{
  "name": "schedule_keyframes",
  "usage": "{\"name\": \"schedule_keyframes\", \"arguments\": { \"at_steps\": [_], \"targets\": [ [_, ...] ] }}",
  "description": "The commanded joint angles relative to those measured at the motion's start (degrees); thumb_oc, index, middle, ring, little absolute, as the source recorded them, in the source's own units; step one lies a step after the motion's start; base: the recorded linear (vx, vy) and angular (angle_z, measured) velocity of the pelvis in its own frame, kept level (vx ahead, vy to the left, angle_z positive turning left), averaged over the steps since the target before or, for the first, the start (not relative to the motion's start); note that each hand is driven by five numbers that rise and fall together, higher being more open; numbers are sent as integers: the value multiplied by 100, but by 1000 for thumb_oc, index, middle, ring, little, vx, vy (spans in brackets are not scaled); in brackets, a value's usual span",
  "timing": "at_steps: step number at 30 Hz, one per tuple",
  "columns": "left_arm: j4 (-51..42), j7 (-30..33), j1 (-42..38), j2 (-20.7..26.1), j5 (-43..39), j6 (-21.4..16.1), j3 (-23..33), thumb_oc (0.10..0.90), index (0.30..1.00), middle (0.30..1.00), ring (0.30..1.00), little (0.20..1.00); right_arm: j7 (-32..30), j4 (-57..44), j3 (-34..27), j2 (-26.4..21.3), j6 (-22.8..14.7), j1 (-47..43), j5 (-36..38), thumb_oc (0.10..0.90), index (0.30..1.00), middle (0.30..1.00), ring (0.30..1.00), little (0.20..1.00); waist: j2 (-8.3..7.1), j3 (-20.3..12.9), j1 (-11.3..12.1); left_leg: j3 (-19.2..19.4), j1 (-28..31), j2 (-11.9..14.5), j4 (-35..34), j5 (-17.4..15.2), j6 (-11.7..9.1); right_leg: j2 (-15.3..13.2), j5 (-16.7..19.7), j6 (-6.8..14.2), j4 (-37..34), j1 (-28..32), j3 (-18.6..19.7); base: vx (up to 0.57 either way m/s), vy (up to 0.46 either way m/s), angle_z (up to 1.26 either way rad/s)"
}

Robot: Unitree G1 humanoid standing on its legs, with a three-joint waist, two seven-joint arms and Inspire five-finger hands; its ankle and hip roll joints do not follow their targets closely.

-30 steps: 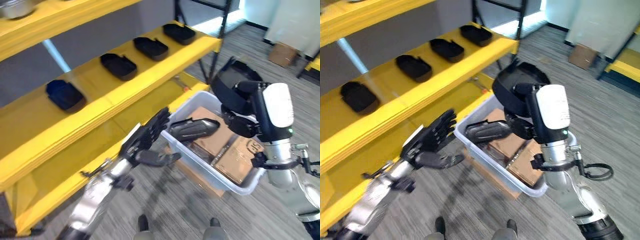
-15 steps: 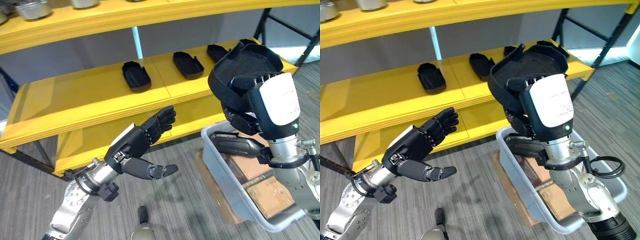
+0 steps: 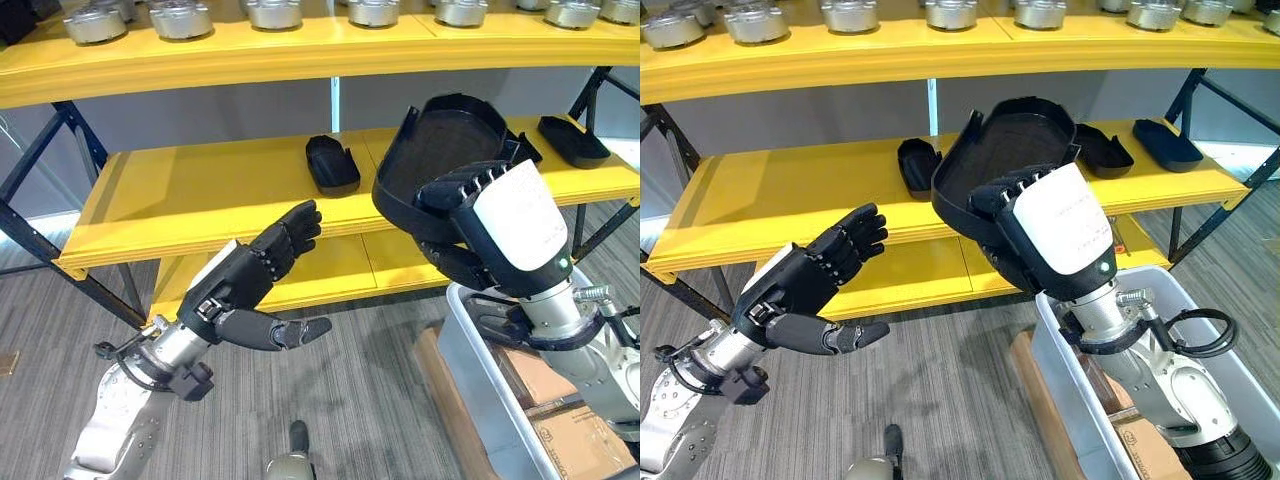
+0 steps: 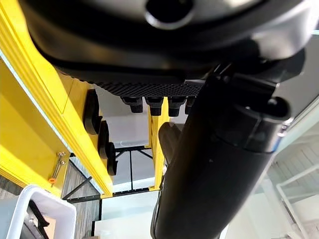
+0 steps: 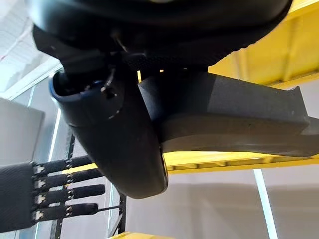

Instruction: Move parts from the plastic box to the shelf.

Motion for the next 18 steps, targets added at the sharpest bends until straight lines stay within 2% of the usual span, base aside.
{"name": "schedule_keyframes", "arguments": {
  "at_steps": [1,2,4,5,7,8,9,11,12,13,18],
  "targets": [
    [-471,217,-238,36,39,-725,376,900,1000,1000,1000,1000,-110,-396,22,314,-385,-1184,134,400,300,300,300,300,0,-331,248,442,947,-1,201,-1066,18,-167,154,462,461,-199,-752,-3,232,-72],
    [-486,301,-236,17,164,-743,377,900,1000,1000,1000,1000,-41,-434,124,373,-401,-1310,174,400,300,300,300,300,24,-307,269,544,1036,8,119,-1066,24,-103,149,482,540,-257,-900,-19,202,-98],
    [-495,359,-297,27,201,-720,348,900,1000,1000,1000,1000,40,-472,255,423,-293,-1448,153,400,300,300,300,300,42,-287,264,564,1093,-3,20,-1052,33,34,76,475,589,-341,-893,-3,99,-77],
    [-500,324,-407,54,42,-632,315,900,1000,1000,1000,1000,87,-506,377,434,-145,-1542,76,400,300,300,300,300,29,-272,207,492,1109,-57,-86,-1038,53,420,-154,389,523,-458,-757,18,54,-29],
    [-501,295,-437,47,4,-598,328,900,1000,1000,1000,1000,96,-538,395,403,-173,-1528,53,400,300,300,300,300,35,-287,163,450,1125,-67,-193,-993,45,736,-379,273,455,-526,-681,22,33,1],
    [-496,275,-464,36,-11,-601,329,900,1000,1000,1000,1000,104,-567,390,359,-267,-1510,45,400,300,300,300,300,25,-298,112,420,1126,-103,-272,-958,43,1105,-688,161,309,-547,-624,50,7,16],
    [-496,267,-501,-26,-142,-557,293,900,1000,1000,1000,1000,123,-571,391,292,-350,-1492,28,400,300,300,300,300,-5,-302,32,276,1112,-213,-352,-920,34,1667,-1044,18,3,-554,-406,19,-18,23],
    [-494,117,-501,-175,-306,-510,235,900,1000,1000,1000,1000,127,-518,416,260,-424,-1471,-141,400,300,300,300,300,-29,-311,-105,-3,1007,-409,-416,-783,95,2255,-1155,-226,-367,-636,133,23,-55,42],
    [-493,102,-496,-197,-314,-507,224,900,1000,1000,1000,1000,121,-508,412,256,-457,-1462,-174,400,300,300,300,300,-29,-321,-131,-63,998,-432,-421,-784,99,2321,-1165,-255,-417,-636,222,69,-91,73],
    [-479,28,-490,-271,-373,-494,150,900,1000,1000,1000,1000,73,-485,347,198,-628,-1343,-295,400,300,300,300,300,-37,-375,-256,-334,943,-546,-434,-820,134,2480,-1183,-344,-645,-636,696,31,-71,80],
    [-269,-104,-592,-402,-340,-564,-33,900,1000,1000,1000,1000,63,-386,494,92,-985,-1432,-367,400,300,300,300,300,-6,-496,-333,-409,874,-606,-294,-892,145,2483,-1189,-415,-814,-585,957,39,-135,49]
  ]
}}
